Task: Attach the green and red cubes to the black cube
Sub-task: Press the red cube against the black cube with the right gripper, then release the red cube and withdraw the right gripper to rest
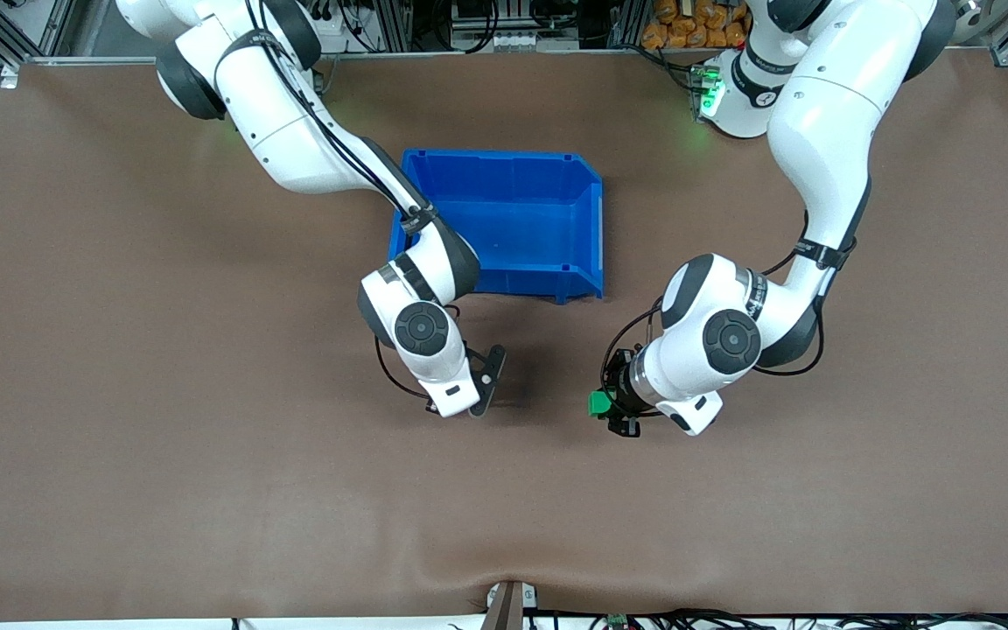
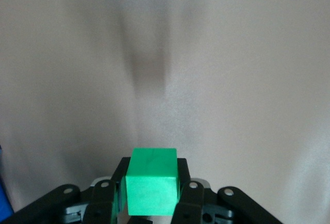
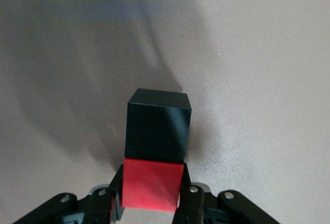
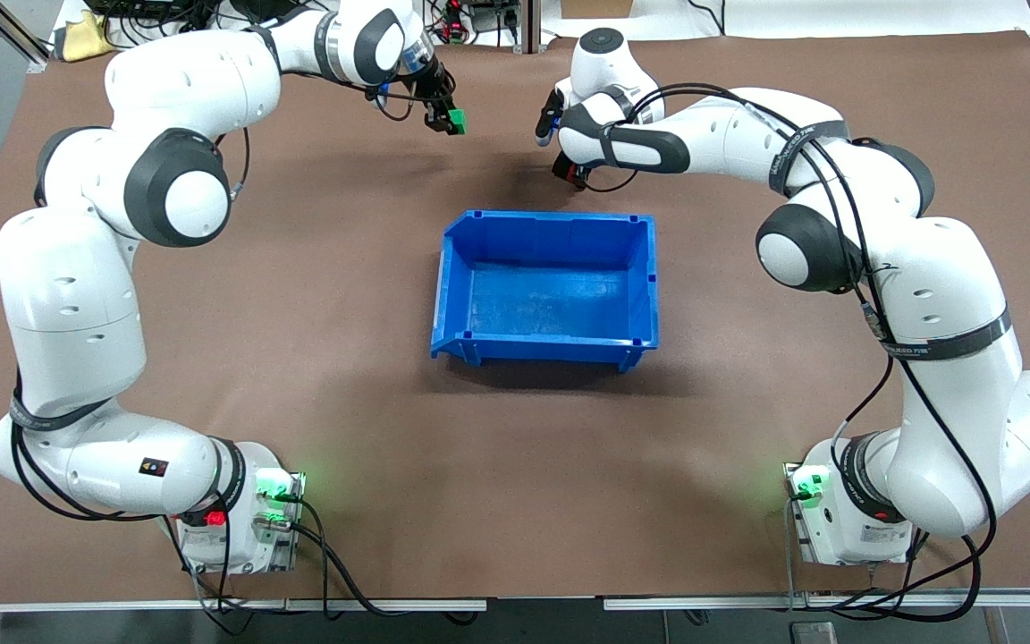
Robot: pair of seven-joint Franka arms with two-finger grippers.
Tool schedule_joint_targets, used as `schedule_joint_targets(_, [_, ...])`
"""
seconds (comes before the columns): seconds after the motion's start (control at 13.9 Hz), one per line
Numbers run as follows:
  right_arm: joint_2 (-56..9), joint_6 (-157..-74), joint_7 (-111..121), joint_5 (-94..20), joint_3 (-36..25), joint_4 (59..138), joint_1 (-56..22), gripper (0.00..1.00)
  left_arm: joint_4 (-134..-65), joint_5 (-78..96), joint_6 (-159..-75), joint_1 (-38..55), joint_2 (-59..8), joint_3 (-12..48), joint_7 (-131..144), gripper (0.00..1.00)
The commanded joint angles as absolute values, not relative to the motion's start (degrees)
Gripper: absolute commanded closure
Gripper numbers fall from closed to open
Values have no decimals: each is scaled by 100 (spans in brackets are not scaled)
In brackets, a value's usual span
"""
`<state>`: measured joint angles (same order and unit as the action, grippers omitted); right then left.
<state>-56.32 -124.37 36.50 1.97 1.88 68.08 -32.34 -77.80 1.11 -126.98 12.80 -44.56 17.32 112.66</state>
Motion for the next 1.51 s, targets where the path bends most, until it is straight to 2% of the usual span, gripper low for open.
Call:
schedule_joint_targets(0.0, [-5836,-12568,3542,334,176,6583,-3296,100,-7761,229,-12796,1301,-4447,1723,11303,100])
schedule_joint_targets(0.07, [-5845,-12647,3542,334,176,6618,-3331,58,-7769,229,-12858,1301,-4456,1723,11320,100])
schedule_joint_targets(0.14, [-5845,-12795,3577,351,176,6679,-3348,1,-7770,307,-12945,1309,-4465,1723,11355,100])
schedule_joint_targets(0.79, [-5397,-12850,3612,343,176,6917,-3121,0,-7778,501,-13938,1625,-4737,1714,11830,100])
schedule_joint_targets(1.22, [-5011,-12815,3604,88,395,6917,-1769,0,-7726,448,-14256,1915,-4904,1670,11338,100])
schedule_joint_targets(1.44, [-4537,-12140,3621,79,439,6926,-1057,0,-7682,448,-14378,2004,-4992,1661,11242,100])
